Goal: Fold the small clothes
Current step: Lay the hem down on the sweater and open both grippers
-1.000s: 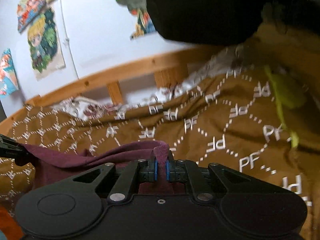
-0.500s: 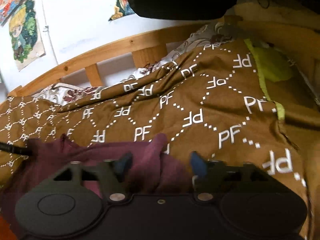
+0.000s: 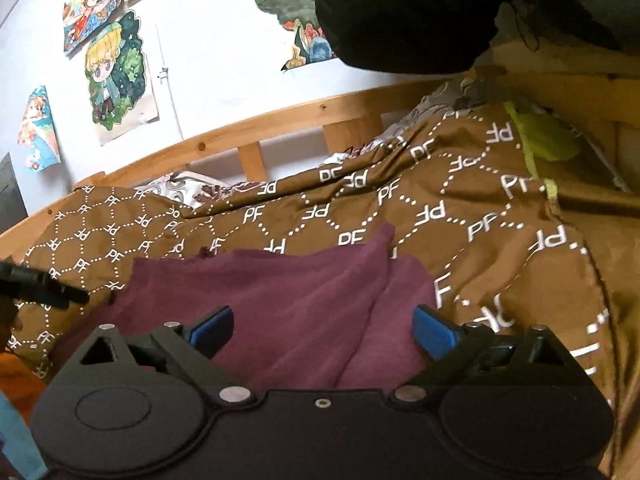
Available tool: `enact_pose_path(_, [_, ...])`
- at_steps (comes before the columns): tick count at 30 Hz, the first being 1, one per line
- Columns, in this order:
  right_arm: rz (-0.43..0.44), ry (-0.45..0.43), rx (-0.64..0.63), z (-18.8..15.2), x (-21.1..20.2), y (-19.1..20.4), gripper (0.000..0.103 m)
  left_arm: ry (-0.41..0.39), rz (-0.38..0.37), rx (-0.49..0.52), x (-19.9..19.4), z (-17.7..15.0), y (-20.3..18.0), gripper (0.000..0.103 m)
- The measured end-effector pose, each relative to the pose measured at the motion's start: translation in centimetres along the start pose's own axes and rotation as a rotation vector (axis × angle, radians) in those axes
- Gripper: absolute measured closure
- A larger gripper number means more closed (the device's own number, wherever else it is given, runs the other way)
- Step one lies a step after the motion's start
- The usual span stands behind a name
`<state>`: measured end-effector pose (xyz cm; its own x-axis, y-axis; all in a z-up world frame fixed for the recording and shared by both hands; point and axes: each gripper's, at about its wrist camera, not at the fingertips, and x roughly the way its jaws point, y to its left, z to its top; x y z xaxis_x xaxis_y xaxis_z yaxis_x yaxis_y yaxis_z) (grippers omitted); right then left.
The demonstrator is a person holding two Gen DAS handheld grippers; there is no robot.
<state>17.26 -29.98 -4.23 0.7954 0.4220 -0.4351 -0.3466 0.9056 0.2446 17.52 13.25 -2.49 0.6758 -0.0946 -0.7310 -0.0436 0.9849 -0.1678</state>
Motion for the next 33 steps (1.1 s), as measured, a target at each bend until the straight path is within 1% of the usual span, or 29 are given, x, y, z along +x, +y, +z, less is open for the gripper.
enact_pose_path(2, [0.017,0.018,0.013,-0.4,0.2,0.3,0.011,0.004,-0.001,0.014,-0.4,-0.9,-0.3,0.001])
enact_pose_path(4, [0.018,0.04,-0.003,-1.0,0.3,0.9,0.013,-0.001,-0.023,0.031,-0.8,-1.6,-0.6,0.01])
enact_pose_path(6, [0.008,0.056,-0.021,-1.6,0.5,1.3,0.019,0.013,-0.036,0.05,-0.9,-1.7,-1.1,0.03])
enact_pose_path(7, [-0.004,0.069,-0.021,-1.8,0.6,1.4,0.025,0.03,-0.043,0.05,-0.8,-1.7,-1.2,0.033])
enact_pose_path(8, [-0.016,0.076,-0.014,-1.9,0.6,1.4,0.031,0.045,-0.048,0.042,-0.6,-1.8,-1.2,0.042])
enact_pose_path(9, [-0.023,0.079,0.0,-2.0,0.4,1.4,0.034,0.058,-0.053,0.031,-0.6,-2.0,-1.2,0.052])
enact_pose_path(10, [-0.029,0.078,0.023,-2.0,0.1,1.2,0.039,0.071,-0.054,0.021,-0.5,-2.2,-1.1,0.055])
enact_pose_path(11, [-0.037,0.079,0.046,-2.0,-0.1,1.0,0.043,0.078,-0.049,0.012,-0.5,-2.5,-1.0,0.061])
enact_pose_path(12, [-0.043,0.081,0.07,-2.0,-0.3,0.7,0.045,0.085,-0.034,0.005,-0.4,-2.7,-0.9,0.069])
enact_pose_path(13, [-0.051,0.085,0.093,-2.0,-0.5,0.6,0.054,0.095,-0.019,0.004,-0.3,-3.0,-0.9,0.076])
enact_pose_path(14, [-0.063,0.089,0.114,-2.1,-0.6,0.4,0.066,0.105,0.0,0.005,-0.2,-3.1,-0.8,0.088])
enact_pose_path(15, [-0.073,0.099,0.13,-2.2,-0.7,0.2,0.075,0.109,0.01,0.004,-0.2,-3.2,-0.8,0.092])
enact_pose_path(16, [-0.074,0.115,0.142,-2.3,-0.7,0.1,0.093,0.107,0.008,0.001,-0.4,-3.2,-0.6,0.094])
enact_pose_path(17, [-0.066,0.132,0.151,-2.5,-0.6,0.0,0.095,0.1,0.01,0.002,-0.7,-3.2,-0.7,0.098])
enact_pose_path(20, [-0.059,0.147,0.157,-2.7,-0.8,0.2,0.098,0.071,0.036,0.022,-1.7,-3.0,-1.2,0.099])
enact_pose_path(22, [-0.071,0.135,0.152,-2.4,-1.4,0.3,0.099,0.056,0.042,0.017,-2.2,-3.0,-1.0,0.099])
enact_pose_path(25, [-0.087,0.121,0.172,-2.1,-2.7,0.1,0.099,0.073,0.043,-0.004,-2.3,-3.6,-0.5,0.099])
enact_pose_path(27, [-0.088,0.136,0.192,-2.3,-3.2,-0.1,0.099,0.093,0.05,-0.011,-2.0,-4.5,-0.2,0.099])
enact_pose_path(30, [-0.103,0.168,0.201,-3.2,-3.4,0.1,0.099,0.083,0.053,-0.007,-2.0,-5.0,-0.1,0.099])
enact_pose_path(33, [-0.108,0.171,0.2,-3.4,-3.2,0.0,0.099,0.079,0.051,-0.005,-1.9,-4.7,-0.1,0.099])
